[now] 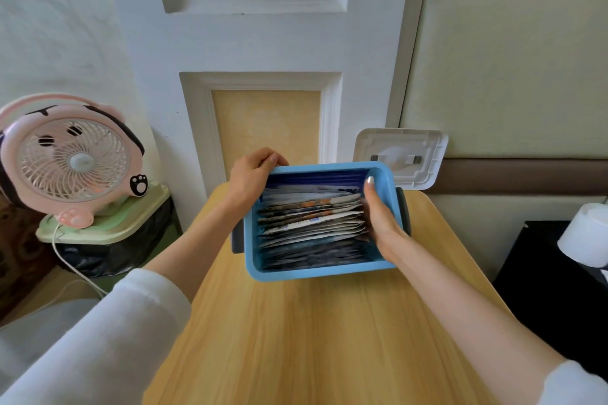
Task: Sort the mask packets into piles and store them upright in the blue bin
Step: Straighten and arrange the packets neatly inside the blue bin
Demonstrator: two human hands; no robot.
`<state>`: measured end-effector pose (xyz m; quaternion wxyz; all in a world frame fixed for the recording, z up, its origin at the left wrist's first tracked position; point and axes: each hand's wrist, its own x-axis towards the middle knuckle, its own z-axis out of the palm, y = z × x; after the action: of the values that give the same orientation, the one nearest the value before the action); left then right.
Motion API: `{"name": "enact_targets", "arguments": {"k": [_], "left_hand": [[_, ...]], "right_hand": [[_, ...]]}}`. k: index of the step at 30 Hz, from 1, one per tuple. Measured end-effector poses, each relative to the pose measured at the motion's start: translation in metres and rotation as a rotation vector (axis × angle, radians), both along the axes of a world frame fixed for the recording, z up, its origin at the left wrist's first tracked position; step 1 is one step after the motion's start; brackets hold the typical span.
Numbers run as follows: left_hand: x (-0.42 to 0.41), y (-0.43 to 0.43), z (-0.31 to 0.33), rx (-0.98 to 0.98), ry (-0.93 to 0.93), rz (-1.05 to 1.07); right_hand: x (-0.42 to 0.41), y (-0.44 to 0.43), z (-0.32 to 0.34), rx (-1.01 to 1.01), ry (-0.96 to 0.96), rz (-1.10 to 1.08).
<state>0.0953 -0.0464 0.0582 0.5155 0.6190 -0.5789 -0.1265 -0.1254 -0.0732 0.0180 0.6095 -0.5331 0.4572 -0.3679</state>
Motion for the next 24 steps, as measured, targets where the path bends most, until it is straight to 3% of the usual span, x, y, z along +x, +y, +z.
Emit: {"name": "enact_targets", "arguments": {"k": [3, 6, 10, 12, 15, 21, 24], "left_hand": [[0.002, -0.001, -0.001, 0.008, 0.001, -0.003], [0.003, -0.001, -0.002, 0.028, -0.011, -0.009], [0.004, -0.002, -0.003, 0.018, 0.011, 0.007], [0.004, -0.001, -0.003, 0.016, 0.02, 0.008], [0.003, -0.001, -0.004, 0.004, 0.016, 0.011], [0.002, 0.001, -0.005, -0.003, -0.001, 0.02], [0.002, 0.001, -0.005, 0.002, -0.006, 0.019]], "right_hand": [[0.0, 0.012, -0.008, -0.274, 0.145, -0.202], [-0.001, 0.023, -0.009, -0.854, 0.301, -0.35], [0.005, 0.02, -0.019, -1.355, 0.627, 0.035], [0.005, 0.016, -0.02, -1.436, 0.678, -0.035], [0.008, 0.01, -0.005, -1.468, 0.604, -0.145], [0.037, 0.009, 0.008, -1.438, 0.624, 0.075], [0.03, 0.012, 0.006, -1.555, 0.682, 0.046]]}}
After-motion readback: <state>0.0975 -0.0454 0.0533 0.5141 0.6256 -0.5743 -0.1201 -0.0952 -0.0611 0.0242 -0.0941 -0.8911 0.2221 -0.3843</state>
